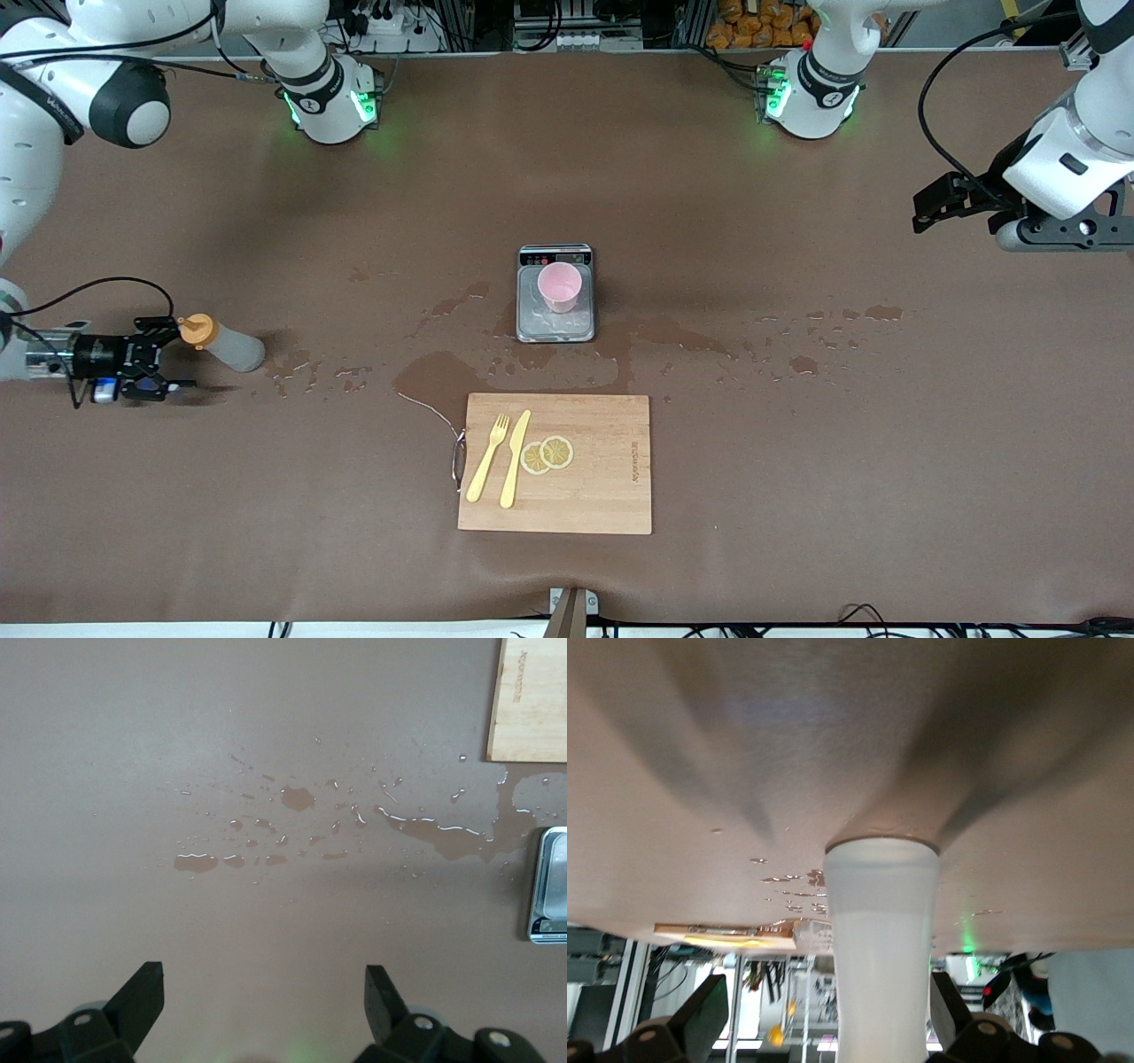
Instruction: Add sauce to pink cup with both arms
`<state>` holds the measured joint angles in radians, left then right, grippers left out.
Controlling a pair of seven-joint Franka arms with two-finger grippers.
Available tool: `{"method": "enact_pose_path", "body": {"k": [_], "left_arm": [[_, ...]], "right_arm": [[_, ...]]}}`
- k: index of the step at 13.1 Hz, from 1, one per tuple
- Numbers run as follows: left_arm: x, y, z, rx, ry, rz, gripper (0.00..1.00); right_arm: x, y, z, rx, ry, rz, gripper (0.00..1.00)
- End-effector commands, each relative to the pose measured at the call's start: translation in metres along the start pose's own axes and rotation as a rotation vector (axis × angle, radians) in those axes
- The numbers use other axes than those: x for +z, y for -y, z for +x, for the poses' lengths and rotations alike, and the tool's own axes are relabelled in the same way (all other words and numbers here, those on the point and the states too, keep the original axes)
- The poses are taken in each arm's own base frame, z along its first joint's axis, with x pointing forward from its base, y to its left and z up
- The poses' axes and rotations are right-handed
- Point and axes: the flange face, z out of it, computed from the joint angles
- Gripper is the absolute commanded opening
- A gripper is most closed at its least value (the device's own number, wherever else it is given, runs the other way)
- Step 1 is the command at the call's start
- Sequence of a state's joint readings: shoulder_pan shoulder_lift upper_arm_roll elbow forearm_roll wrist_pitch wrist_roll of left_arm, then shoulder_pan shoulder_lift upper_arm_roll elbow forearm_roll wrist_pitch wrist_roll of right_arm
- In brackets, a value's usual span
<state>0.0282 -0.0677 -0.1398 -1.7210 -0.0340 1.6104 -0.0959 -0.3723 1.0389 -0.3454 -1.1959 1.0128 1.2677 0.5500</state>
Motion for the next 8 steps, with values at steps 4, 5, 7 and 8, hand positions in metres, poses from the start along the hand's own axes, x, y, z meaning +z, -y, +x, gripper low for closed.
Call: {"method": "enact_pose_path", "body": {"k": [4,5,7,8], "left_arm": [[0.0,-0.004,-0.008,-0.05,0.011,-0.01,1.0],[0.0,-0.004,-0.008,-0.046,0.011,-0.01,1.0],[-0.001,-0.008,-0.009,-0.038,0.011,-0.009,1.0],[-0.001,-0.008,-0.009,-0.035,0.011,-0.008,1.0]], "right_arm": [[-0.042,0.036,-0.073,-0.028,-0.193,-0.106,1.0],[-0.044,0.045,-0.099,-0.051,-0.239,-0.14,1.0],[-0.035,0.063,-0.145,-0.059,-0.317,-0.2,1.0],[-0.032,0.069,-0.162,-0.058,-0.327,-0.204,1.0]]}}
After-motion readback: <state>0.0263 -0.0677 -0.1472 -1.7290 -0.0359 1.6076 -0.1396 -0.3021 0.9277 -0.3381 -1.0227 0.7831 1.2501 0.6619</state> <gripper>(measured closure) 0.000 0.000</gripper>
